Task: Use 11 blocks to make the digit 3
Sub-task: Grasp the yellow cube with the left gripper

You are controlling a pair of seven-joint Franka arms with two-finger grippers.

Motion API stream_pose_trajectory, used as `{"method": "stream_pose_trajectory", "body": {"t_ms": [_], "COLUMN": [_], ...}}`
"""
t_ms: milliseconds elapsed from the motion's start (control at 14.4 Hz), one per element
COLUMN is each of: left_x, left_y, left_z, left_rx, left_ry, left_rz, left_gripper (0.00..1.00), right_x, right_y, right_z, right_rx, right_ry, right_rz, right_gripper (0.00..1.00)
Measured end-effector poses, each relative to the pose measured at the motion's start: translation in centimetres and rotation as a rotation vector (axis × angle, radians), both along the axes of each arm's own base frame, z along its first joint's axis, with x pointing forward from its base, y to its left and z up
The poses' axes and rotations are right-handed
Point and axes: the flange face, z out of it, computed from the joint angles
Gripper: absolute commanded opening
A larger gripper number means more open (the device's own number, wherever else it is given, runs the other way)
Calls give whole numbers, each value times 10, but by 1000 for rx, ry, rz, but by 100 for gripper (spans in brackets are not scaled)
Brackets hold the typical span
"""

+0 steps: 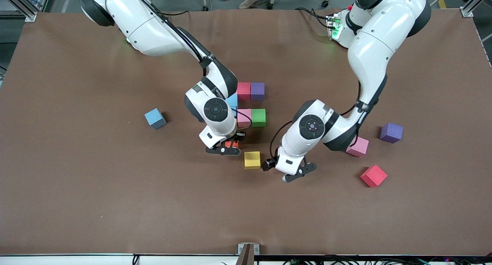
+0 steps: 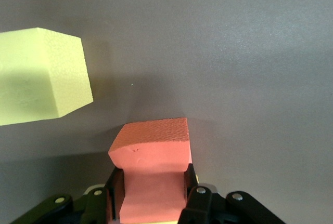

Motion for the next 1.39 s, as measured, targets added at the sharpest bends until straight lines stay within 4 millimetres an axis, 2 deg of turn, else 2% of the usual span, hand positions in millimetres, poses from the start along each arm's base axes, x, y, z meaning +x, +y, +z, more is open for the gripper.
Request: {"method": "stream_pose_trajectory", "body": {"t_ms": [208,485,831,1385], "left_x": [-9,-8,-13,-15], "left_y": [-21,-26,-42,-47], "left_z": [-1,-14,-24,-49], "left_rx": [-8,-58,-110,-178], "left_ry": [-6,-12,-3,-17], "left_rz": [-49,-68,-57,-119], "left_gripper": [97,97,97,93], "right_x": [0,0,0,0], "right_y": [0,0,-1,-1], "right_z": [0,0,0,0], "right_rx": [1,2,4,3], "right_ry": [-2,-3,-6,-5], "right_rz": [4,5,5,-1], "right_gripper": [11,11,11,11]}}
